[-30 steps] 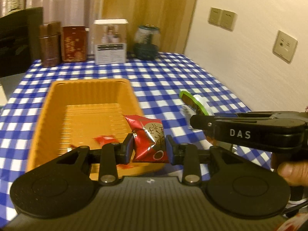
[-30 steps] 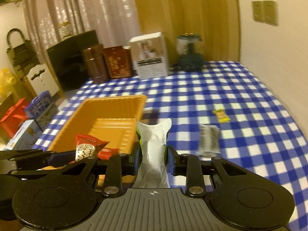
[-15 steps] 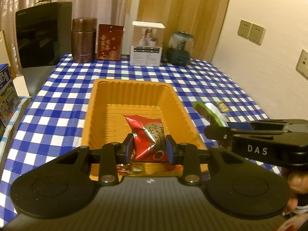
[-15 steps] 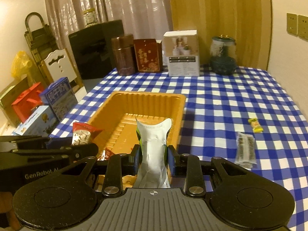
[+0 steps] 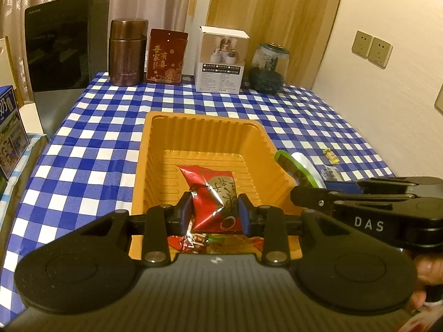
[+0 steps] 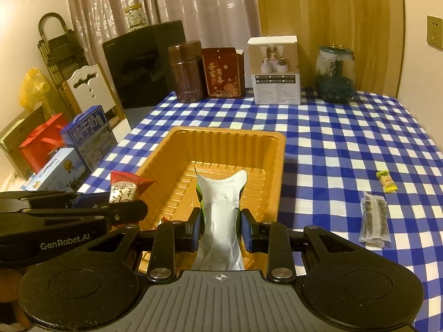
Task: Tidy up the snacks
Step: 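Carry both snacks over the orange tray and open the left tool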
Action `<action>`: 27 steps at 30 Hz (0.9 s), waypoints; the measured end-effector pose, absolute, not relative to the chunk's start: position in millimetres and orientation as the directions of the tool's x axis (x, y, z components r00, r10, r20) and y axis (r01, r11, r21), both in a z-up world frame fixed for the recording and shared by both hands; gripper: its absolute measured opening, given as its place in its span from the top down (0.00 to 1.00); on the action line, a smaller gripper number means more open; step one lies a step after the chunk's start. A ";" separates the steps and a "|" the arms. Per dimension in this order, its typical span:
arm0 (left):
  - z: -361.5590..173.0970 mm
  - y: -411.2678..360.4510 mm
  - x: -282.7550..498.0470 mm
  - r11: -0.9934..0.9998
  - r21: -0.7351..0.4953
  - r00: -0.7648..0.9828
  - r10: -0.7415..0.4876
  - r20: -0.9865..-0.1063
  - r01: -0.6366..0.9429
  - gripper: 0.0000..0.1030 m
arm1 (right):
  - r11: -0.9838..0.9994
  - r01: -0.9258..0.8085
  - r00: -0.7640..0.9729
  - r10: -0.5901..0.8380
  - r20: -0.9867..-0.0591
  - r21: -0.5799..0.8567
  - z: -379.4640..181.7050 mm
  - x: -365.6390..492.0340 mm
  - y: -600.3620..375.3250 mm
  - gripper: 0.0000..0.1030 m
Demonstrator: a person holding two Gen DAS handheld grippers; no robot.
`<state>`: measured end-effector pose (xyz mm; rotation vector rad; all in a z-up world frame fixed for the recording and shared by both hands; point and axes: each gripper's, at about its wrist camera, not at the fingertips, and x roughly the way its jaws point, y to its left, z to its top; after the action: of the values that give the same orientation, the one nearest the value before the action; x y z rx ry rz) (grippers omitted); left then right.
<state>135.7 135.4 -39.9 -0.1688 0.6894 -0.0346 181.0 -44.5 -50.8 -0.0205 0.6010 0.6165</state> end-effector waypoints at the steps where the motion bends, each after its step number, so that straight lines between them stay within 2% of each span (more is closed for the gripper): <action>1: -40.3 136.1 136.9 0.986 -0.166 0.770 -0.087 -0.632 -0.025 0.70 | 0.822 -0.547 0.651 0.537 -0.536 0.159 -51.1 182.6 -44.7 0.71; 27: -52.7 143.3 163.0 0.988 -0.152 0.749 -0.087 -0.657 -0.020 0.69 | 0.819 -0.534 0.628 0.551 -0.549 0.211 -52.3 199.7 -37.9 0.71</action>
<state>163.0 143.3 -52.7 -0.1534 0.7242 -0.0367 199.7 -37.9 -52.3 0.0287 0.6388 0.6219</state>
